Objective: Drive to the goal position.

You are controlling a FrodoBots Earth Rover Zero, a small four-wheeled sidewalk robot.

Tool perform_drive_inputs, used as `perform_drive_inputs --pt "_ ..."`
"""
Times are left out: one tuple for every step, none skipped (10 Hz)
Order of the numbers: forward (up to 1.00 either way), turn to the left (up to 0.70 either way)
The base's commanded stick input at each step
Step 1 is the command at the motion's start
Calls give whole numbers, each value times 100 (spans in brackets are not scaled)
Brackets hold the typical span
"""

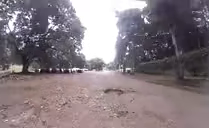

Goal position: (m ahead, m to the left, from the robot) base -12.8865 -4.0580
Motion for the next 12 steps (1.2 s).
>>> perform_drive_inputs --pt "70 0" --pt "70 0" --pt "70 0" --pt "70 0" --pt "70 0" --pt "70 0" --pt "70 0" --pt "70 0" --pt "70 0" --pt "70 5" --pt "70 35" --pt "70 28"
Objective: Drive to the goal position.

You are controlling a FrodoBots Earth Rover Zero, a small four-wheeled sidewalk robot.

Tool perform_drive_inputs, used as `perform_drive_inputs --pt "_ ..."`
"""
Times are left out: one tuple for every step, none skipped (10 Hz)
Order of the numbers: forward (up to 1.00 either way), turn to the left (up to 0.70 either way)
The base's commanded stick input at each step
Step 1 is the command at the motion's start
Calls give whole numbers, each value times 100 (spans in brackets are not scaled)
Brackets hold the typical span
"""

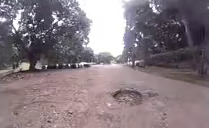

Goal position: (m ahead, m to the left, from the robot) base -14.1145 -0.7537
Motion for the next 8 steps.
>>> perform_drive_inputs --pt "70 22" --pt "70 15" --pt "70 8" --pt "70 10" --pt "70 14" --pt "70 18" --pt "70 22" --pt "70 26"
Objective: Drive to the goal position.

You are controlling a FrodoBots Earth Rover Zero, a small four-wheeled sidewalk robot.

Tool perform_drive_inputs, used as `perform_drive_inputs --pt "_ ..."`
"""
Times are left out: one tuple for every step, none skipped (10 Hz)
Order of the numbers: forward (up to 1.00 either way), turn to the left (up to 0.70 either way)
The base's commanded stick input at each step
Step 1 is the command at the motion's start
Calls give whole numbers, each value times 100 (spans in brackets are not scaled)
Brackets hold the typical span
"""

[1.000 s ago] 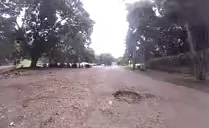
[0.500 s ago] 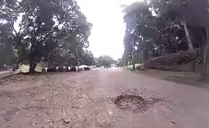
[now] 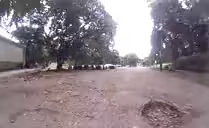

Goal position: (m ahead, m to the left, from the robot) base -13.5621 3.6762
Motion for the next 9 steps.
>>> perform_drive_inputs --pt "70 30" --pt "70 34" --pt "70 28" --pt "70 19" --pt "70 9" --pt "70 0" --pt "70 0" --pt "70 0" --pt "70 0"
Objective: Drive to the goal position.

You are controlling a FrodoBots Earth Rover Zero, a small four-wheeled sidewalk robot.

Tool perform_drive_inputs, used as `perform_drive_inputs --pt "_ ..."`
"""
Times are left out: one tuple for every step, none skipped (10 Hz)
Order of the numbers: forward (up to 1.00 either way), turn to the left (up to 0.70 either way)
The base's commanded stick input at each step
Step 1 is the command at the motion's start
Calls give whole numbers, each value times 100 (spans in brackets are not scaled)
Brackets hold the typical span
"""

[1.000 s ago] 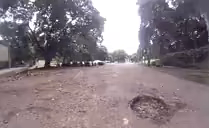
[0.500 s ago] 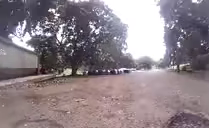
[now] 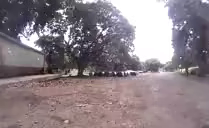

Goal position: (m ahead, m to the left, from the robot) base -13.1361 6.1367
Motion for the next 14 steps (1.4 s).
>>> perform_drive_inputs --pt "70 0" --pt "70 -14" --pt "70 -35" --pt "70 -35" --pt "70 -35" --pt "70 -35" --pt "70 -35" --pt "70 -35" --pt "70 -35" --pt "70 -35" --pt "70 -35" --pt "70 -35" --pt "70 -35" --pt "70 -35"
